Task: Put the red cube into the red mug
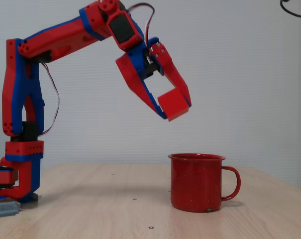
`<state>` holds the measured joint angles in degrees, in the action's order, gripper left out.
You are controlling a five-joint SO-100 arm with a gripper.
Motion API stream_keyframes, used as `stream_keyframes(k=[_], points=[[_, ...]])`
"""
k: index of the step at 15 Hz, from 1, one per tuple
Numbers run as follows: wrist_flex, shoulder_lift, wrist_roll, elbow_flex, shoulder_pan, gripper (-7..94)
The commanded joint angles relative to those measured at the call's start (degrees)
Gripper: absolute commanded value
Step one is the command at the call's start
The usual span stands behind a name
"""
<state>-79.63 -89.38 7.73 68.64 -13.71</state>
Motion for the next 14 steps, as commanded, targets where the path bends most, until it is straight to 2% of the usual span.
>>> stream_keyframes(k=[1,7,11,14], points=[[-1.5,-6.1,-0.9,-1.2,3.9,0],[-2.1,-7.4,-3.7,1.8,14.6,0],[-0.7,-2.3,-5.2,0.4,15.9,0],[-2.1,8.4,-8.3,-9.8,17.4,0]])
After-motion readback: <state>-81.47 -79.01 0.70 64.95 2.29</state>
